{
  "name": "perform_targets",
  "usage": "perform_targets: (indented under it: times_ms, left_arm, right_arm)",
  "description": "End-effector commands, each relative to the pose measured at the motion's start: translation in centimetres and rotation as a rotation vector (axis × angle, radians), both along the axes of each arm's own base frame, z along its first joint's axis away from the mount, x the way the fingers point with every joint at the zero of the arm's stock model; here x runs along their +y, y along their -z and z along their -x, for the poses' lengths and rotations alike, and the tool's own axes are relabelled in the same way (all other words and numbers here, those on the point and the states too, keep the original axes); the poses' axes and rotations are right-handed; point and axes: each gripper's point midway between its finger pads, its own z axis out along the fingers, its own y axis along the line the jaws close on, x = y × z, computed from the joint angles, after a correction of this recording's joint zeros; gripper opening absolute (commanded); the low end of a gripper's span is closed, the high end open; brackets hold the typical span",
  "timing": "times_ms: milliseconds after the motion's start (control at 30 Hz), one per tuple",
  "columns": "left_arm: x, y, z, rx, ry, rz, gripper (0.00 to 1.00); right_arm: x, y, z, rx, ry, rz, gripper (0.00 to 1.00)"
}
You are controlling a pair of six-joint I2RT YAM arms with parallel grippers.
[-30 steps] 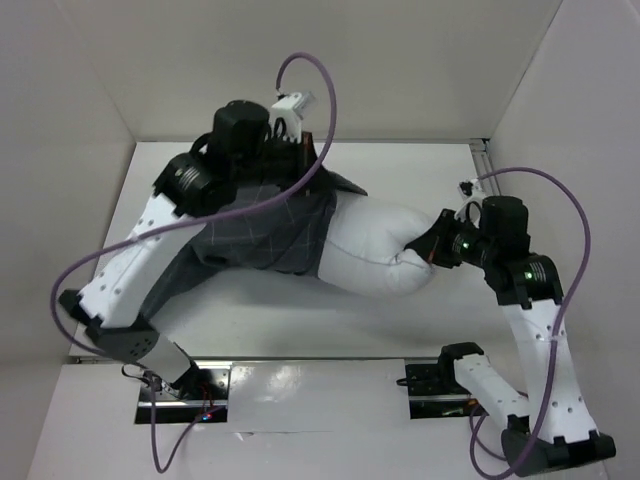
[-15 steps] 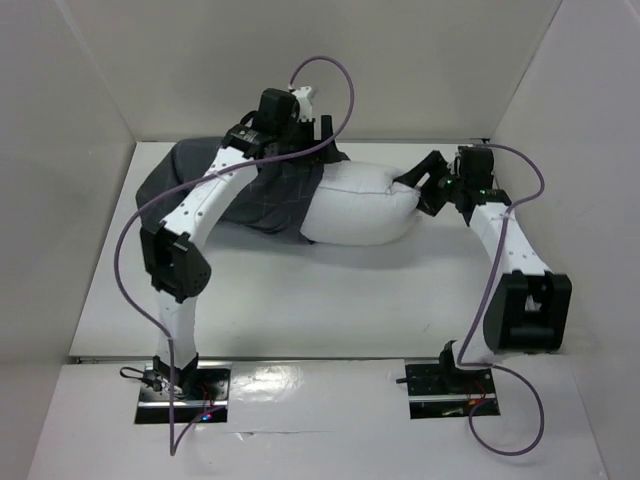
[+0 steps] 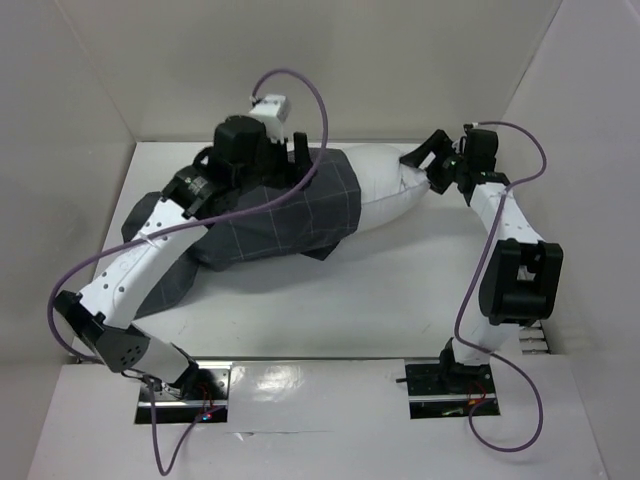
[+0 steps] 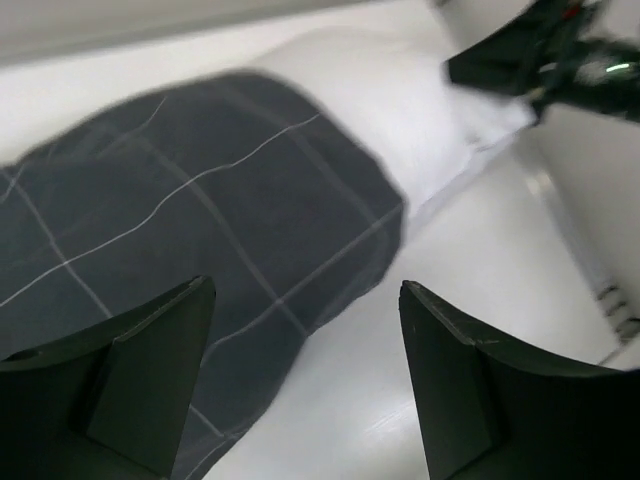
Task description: Put the pillow into the pillowcase
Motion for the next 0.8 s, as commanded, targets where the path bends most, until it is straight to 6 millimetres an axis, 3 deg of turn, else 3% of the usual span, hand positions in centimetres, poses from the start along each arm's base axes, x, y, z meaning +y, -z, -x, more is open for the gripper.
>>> perform_targets:
  times_ms: [0,33,67,100,167,200,233,267,333,367,467,500,567,600,667,700,733,767]
  left_arm:
    - [1.7,7.5,3.2,0.169,-0.058,-0.136,0.87]
    - [2.0,8.0,3.9,0.176,-0.067,-0.129,0.87]
    - [2.5,10.4,5.1,0.232,-0.08,-0.146,0.87]
    - [2.9,10.2,6.4,0.235,-0.076,-0.13,0.87]
    - [4.1,12.2,7.7,0.286,-0.123,-0.154,0.87]
    - [4.4,14.3,8.7,0.337,-0.15,-0.17,0.87]
    - [5.0,14.9,9.4,0.347,-0.178,-0.174,0.87]
    - [5.4,17.2,10.0,0.384,-0.219,-0.2,0.89]
    - [6.3,18.5,10.4,0.404,-0.26,-0.211,0.89]
    - [6.2,19.1,10.7,0.413,-0.252,-0.225,0.89]
    - [6.7,21.1,9.5,0.392,-0.316,-0.254,0.89]
    - [7.4,22.7,9.1,0.392,-0.365,-0.296,0.89]
    - [7.3,23.3,7.6,0.358,-0.413,-0.299,0.85]
    - [8.1,24.9,6.9,0.361,-0.459,-0.348,0.76]
    - [8.2,24.9,5.3,0.349,-0.501,-0.361,0.62]
    - [8.3,24.9,5.0,0.347,-0.517,-0.385,0.45]
    - [8.5,24.1,3.7,0.331,-0.555,-0.401,0.01]
    - [8.6,23.6,3.4,0.327,-0.575,-0.408,0.0]
  right_arm:
    - [1.0,-0.7,3.4,-0.025,-0.035,0.057,0.88]
    - [1.2,1.3,4.8,0.021,-0.041,0.075,0.88]
    - [0.6,2.0,5.5,0.036,-0.017,0.115,0.9]
    - [0.4,1.8,6.7,0.035,-0.01,0.13,0.9]
    - [0.6,3.9,8.8,0.078,-0.024,0.149,0.76]
    - [0.6,4.2,9.5,0.078,-0.031,0.159,0.65]
    - [0.5,5.0,10.9,0.107,-0.023,0.166,0.48]
    - [0.4,5.2,11.4,0.114,-0.016,0.171,0.16]
    - [0.4,4.8,12.3,0.102,-0.015,0.172,0.0]
    - [0.4,4.8,12.6,0.099,-0.014,0.172,0.0]
    - [0.4,3.9,13.6,0.083,-0.025,0.189,0.0]
    - [0.4,3.5,13.8,0.071,-0.029,0.197,0.0]
    - [0.6,3.0,14.0,0.06,-0.036,0.191,0.0]
    - [0.6,2.5,14.1,0.047,-0.035,0.192,0.0]
    - [0.7,2.1,14.4,0.04,-0.049,0.197,0.0]
    - [0.7,2.2,14.6,0.051,-0.05,0.197,0.0]
    - [0.7,1.8,14.9,0.047,-0.057,0.206,0.0]
    - [0.6,1.2,15.0,0.028,-0.065,0.221,0.0]
